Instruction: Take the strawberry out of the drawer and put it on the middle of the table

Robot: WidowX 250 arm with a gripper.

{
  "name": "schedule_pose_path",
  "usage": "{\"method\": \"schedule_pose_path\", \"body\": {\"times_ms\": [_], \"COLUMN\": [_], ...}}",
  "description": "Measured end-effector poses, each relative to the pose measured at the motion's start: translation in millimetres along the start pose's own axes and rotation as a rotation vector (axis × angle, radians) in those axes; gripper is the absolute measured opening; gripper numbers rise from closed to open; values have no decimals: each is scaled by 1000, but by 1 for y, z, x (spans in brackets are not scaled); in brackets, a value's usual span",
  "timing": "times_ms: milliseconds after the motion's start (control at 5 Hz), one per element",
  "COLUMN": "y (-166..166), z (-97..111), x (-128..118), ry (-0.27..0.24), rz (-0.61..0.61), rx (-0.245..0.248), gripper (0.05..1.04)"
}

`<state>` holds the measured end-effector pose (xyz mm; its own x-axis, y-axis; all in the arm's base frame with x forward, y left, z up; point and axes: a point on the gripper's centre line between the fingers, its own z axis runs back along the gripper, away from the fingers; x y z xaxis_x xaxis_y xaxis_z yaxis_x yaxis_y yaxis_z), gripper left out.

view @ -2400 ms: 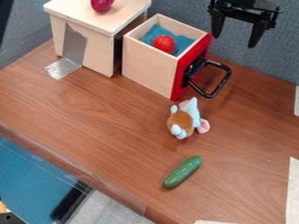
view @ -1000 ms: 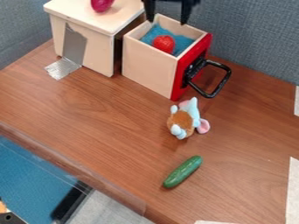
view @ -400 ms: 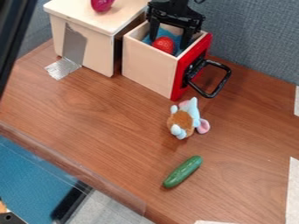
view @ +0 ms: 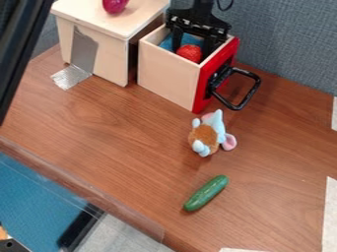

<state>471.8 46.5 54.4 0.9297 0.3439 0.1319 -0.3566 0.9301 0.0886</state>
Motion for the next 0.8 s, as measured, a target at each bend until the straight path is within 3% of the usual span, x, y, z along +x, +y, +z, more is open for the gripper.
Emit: {"method": "schedule_pose_path", "body": {"times_ms": [600,800], "y": [-2,-3], "z": [2,32], "x": [-7,-2], "ry": [-4,-62], "rz": [4,21], "rx": [-50,-106], "gripper": [694,694]}}
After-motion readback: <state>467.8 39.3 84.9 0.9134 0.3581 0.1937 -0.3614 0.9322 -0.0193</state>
